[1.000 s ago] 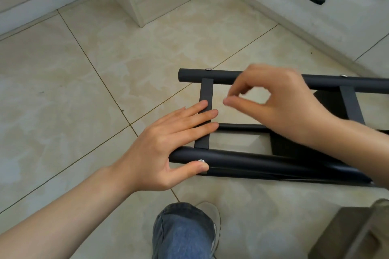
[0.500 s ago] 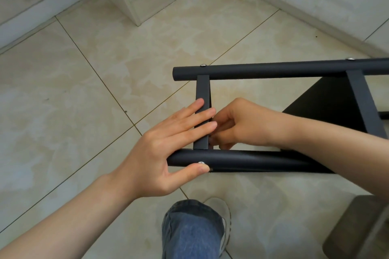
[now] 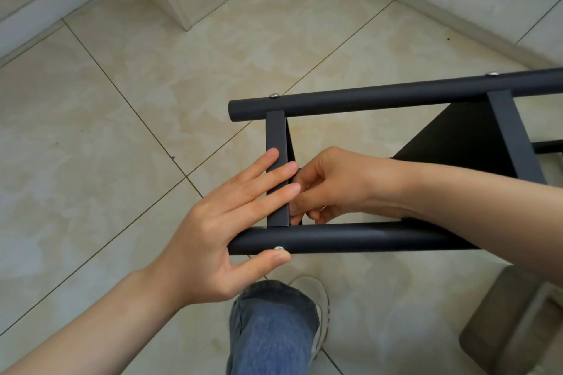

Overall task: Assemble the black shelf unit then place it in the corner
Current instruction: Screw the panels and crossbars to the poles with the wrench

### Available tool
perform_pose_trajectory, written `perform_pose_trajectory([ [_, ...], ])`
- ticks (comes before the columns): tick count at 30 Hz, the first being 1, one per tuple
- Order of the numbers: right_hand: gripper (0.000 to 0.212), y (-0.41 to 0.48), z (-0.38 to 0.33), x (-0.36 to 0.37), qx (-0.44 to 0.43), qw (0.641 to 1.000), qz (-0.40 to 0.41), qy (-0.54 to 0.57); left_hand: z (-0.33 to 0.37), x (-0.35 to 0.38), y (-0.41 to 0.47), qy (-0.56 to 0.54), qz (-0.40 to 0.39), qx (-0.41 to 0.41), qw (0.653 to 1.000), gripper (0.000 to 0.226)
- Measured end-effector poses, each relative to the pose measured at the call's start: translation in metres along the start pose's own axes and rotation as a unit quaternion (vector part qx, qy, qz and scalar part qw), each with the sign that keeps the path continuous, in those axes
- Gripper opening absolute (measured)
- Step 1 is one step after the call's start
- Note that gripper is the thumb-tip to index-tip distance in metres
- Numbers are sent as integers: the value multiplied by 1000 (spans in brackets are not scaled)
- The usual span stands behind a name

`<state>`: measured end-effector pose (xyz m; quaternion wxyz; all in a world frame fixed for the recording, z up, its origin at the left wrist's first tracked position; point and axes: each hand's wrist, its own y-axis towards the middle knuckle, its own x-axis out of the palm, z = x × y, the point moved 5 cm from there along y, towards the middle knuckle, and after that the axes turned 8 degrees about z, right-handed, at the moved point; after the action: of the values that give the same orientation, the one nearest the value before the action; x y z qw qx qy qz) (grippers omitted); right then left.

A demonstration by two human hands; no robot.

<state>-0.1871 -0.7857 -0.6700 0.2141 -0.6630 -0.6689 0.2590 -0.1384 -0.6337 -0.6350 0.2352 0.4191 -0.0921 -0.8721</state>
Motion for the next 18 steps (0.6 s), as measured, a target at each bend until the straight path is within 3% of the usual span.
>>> perform_pose_trajectory([
  [18, 20, -8, 12, 12, -10, 999, -40, 35, 8, 3, -10, -12, -3, 10, 1000, 56],
])
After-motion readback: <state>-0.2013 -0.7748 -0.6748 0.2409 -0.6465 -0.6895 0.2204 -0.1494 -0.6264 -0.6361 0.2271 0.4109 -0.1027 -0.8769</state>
